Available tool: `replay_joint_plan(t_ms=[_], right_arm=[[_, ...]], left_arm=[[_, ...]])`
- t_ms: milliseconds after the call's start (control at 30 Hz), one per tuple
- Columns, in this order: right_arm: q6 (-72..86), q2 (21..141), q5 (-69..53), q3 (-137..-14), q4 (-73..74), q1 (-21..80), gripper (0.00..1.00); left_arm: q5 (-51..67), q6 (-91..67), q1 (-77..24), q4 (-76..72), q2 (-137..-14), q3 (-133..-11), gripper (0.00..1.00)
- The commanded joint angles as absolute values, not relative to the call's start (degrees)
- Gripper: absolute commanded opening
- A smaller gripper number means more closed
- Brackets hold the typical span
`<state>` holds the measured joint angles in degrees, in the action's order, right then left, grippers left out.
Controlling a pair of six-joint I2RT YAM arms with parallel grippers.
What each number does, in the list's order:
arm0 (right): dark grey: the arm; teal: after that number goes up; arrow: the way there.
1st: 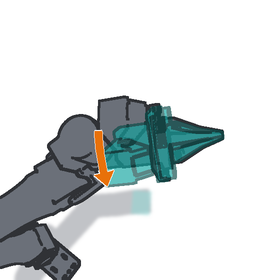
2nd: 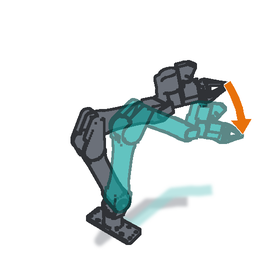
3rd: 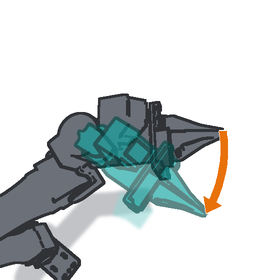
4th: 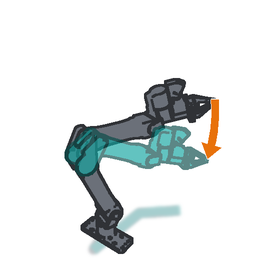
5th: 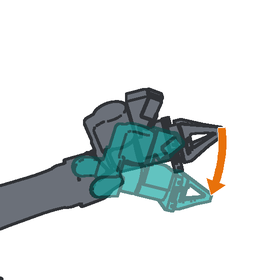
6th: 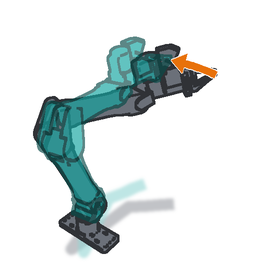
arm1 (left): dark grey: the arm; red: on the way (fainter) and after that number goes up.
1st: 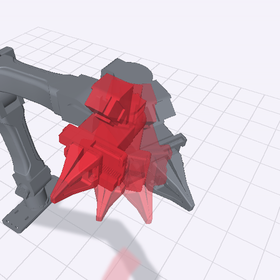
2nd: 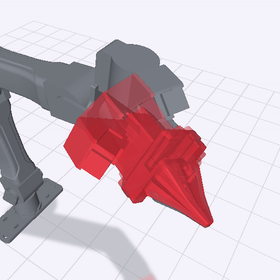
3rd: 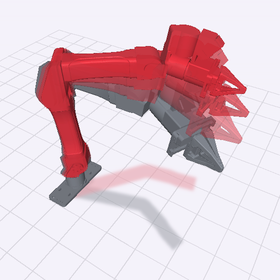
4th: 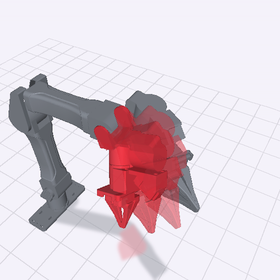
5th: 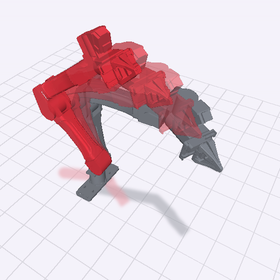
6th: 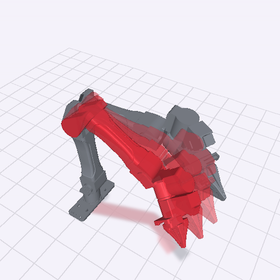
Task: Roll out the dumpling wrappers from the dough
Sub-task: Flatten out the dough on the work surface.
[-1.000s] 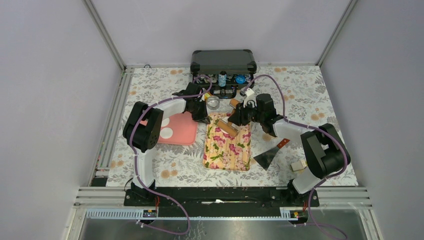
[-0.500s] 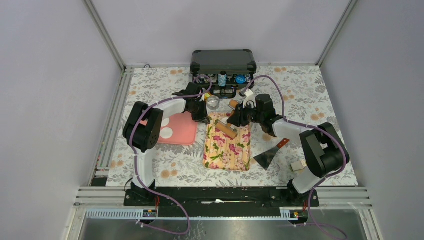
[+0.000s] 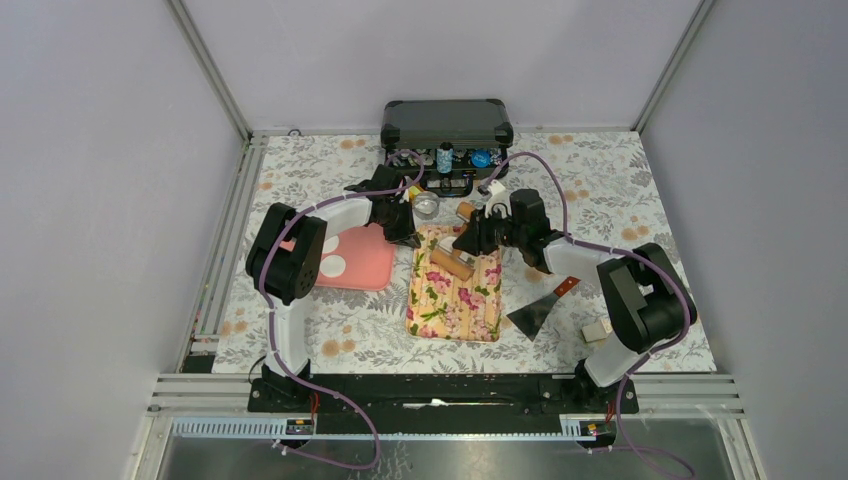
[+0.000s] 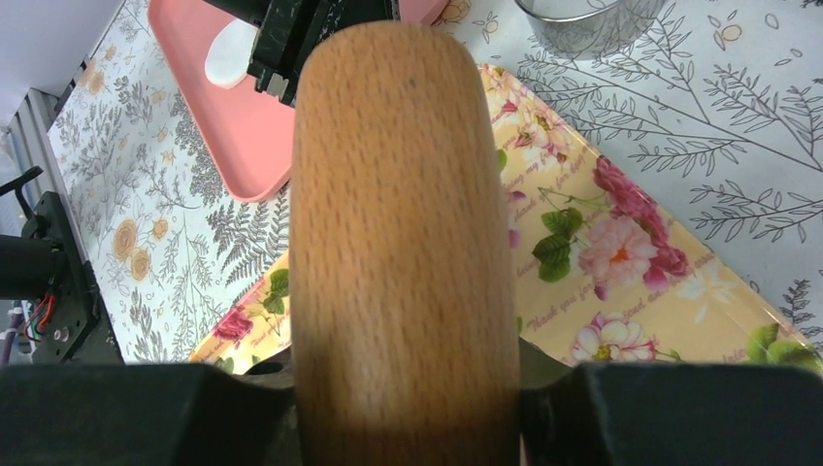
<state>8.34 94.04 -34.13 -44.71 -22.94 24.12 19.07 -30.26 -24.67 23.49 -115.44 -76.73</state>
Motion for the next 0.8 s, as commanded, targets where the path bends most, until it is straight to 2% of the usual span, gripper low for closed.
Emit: replay_joint_plan(t_ms=[0, 133, 267, 433, 567, 667, 767], right_arm=[[5.54, 97.6, -31.11, -42.06, -9.93, 24.52, 0.0], [5.65, 97.37, -32.4, -42.62, -9.57, 24.21, 0.0], [5.77, 95.27, -39.75, -43.7, -8.95, 23.58, 0.0], [4.07, 89.89, -50.48, -46.63, -6.87, 23.47, 0.0], [6.06, 83.66, -54.41, -48.76, -8.98, 23.16, 0.0], [9.45, 80.12, -47.26, -50.51, -12.79, 22.87, 0.0], [11.19, 79.19, -33.33, -51.92, -16.76, 22.87, 0.0]], left_arm=[[18.71, -30.5, -24.26, 24.17, -113.31, -76.2, 0.0], [18.79, -30.5, -24.23, 24.19, -113.41, -76.25, 0.0], [18.79, -30.5, -24.21, 24.24, -113.34, -76.28, 0.0], [18.65, -30.49, -24.25, 24.26, -113.18, -76.16, 0.0], [18.35, -30.55, -24.23, 24.17, -113.02, -75.94, 0.0], [18.21, -30.66, -24.26, 24.04, -113.05, -75.87, 0.0], [18.23, -30.84, -24.26, 23.87, -113.24, -75.85, 0.0]])
